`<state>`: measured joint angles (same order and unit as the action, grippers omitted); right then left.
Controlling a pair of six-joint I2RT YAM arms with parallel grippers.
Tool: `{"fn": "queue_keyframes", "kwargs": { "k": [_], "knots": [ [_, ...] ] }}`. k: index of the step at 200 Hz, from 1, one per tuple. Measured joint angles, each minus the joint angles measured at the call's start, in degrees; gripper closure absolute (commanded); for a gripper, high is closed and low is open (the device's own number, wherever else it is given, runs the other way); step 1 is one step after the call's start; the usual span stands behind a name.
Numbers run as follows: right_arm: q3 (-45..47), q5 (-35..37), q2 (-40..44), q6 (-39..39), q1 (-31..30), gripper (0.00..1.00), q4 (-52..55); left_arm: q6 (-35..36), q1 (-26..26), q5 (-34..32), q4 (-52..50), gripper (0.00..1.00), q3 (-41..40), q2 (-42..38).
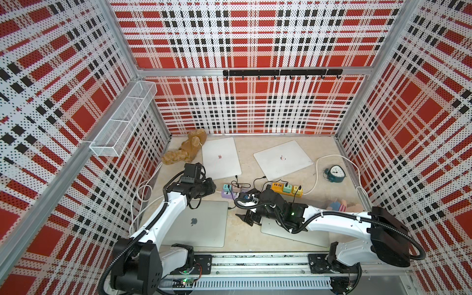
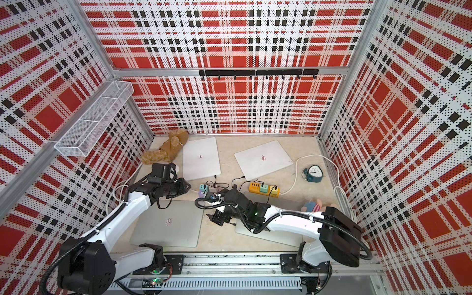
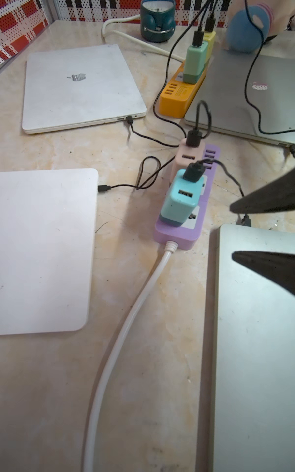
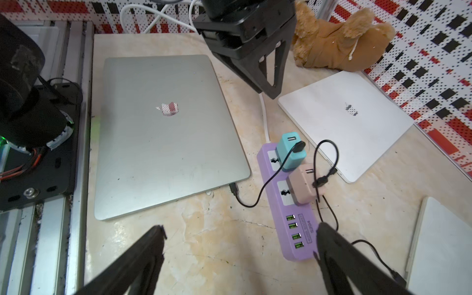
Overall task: Unplug the laptop charger
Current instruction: Remove the charging cable from the laptop.
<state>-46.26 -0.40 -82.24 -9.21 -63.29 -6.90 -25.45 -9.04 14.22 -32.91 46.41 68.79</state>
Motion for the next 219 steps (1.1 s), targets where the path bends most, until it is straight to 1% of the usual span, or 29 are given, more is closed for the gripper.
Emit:
{"fn": "queue_keyframes", "kwargs": {
  "k": [13, 31, 52, 65, 84, 104, 140, 171, 196, 219],
  "knots": [
    [0.0, -0.8, -1.8, -1.3, 0.0, 0.09, -0.5, 0.0, 0.0, 0.7, -0.2, 0.8, -0.5, 0.3],
    [0.0, -1.5, -3.9, -3.4, 0.0, 0.11, -0.7, -0.1, 0.0, 1.4, -0.6, 0.88, -1.4, 0.5],
    [-0.7, -2.7, -6.1, -6.1, 0.1, 0.16, -0.5, -0.6, 0.0, 2.3, -1.1, 0.96, -2.9, 0.7],
    [-1.9, -3.8, -7.7, -7.5, 0.6, 0.21, -0.2, -1.3, 0.0, 3.0, -1.2, 1.0, -4.0, 0.7],
    [-3.9, -5.6, -9.8, -9.0, 1.2, 0.27, 0.0, -2.5, -0.1, 3.7, -1.4, 1.0, -6.1, 0.6],
    [-4.9, -7.1, -11.3, -10.0, 1.8, 0.31, -0.2, -4.0, -0.1, 3.8, -1.3, 1.0, -8.9, -0.3],
    [-6.7, -9.6, -15.5, -10.6, 2.9, 0.4, -0.3, -7.8, -0.9, 5.0, -0.3, 1.0, -13.5, -2.5],
    [-7.7, -11.5, -18.4, -10.5, 3.9, 0.46, -0.3, -12.0, -2.9, 5.9, 3.7, 1.0, -15.0, -2.8],
    [-7.8, -12.8, -19.4, -10.6, 4.5, 0.5, -0.3, -15.9, -4.0, 6.4, 7.5, 1.0, -18.9, -3.8],
    [-9.1, -13.9, -20.8, -10.9, 4.8, 0.53, -0.2, -19.5, -4.3, 6.3, 9.9, 1.0, -22.1, -6.3]
  ]
}}
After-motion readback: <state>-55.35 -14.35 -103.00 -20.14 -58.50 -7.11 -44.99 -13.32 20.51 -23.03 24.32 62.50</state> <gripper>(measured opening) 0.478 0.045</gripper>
